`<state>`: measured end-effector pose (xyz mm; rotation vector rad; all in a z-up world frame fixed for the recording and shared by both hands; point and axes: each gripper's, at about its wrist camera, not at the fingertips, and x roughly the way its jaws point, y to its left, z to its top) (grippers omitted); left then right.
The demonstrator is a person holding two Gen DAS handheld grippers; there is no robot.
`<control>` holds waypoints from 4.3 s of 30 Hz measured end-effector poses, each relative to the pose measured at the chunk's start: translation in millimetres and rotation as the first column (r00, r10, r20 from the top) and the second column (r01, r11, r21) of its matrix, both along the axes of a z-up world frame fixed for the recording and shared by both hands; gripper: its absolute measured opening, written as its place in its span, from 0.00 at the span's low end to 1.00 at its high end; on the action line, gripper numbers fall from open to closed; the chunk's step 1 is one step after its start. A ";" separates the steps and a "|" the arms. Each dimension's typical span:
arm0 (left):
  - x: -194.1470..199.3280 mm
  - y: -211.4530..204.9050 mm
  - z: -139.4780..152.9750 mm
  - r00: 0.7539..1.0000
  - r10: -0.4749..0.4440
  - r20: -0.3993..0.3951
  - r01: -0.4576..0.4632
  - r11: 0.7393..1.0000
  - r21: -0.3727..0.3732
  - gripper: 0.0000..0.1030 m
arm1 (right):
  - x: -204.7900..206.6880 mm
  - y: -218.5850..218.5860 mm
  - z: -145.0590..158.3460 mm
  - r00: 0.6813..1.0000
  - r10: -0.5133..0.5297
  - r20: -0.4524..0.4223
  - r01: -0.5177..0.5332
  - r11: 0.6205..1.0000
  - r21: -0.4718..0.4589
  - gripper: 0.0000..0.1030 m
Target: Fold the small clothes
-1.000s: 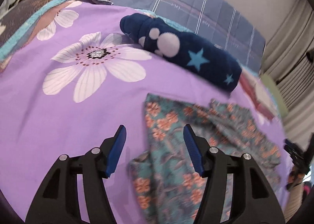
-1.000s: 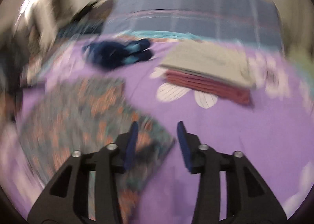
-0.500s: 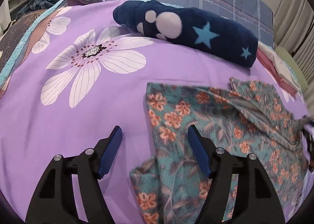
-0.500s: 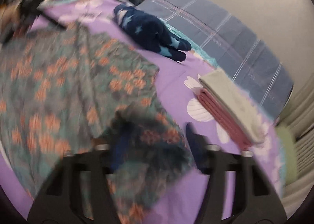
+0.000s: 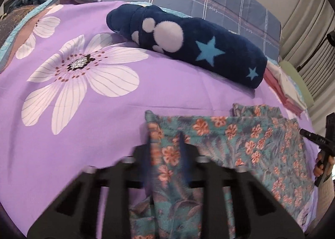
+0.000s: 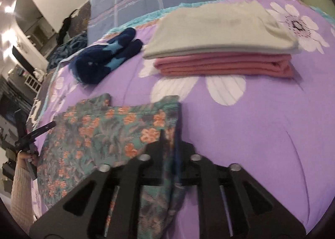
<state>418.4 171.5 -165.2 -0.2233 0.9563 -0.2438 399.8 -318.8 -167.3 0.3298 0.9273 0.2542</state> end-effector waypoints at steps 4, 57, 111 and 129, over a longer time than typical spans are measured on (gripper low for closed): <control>-2.2 2.7 10.1 0.999 0.014 0.044 -0.013 1.000 -0.016 0.03 | 17.2 11.1 -6.5 0.999 0.004 -0.045 -0.006 0.999 -0.053 0.45; -250.2 -389.9 6.5 0.728 -0.673 0.130 0.573 0.702 0.423 0.13 | -191.9 -79.3 10.9 0.995 -0.091 0.031 0.085 0.985 0.151 0.41; -266.4 -336.1 19.7 0.776 -0.601 0.191 0.593 0.799 0.102 0.38 | -152.0 -22.3 5.2 0.983 0.185 -0.005 -0.184 0.977 0.106 0.42; -290.0 -17.4 37.9 0.959 0.148 0.244 -0.184 0.974 0.134 0.45 | -198.1 30.9 35.0 0.997 -0.076 -0.015 0.066 0.939 -0.338 0.28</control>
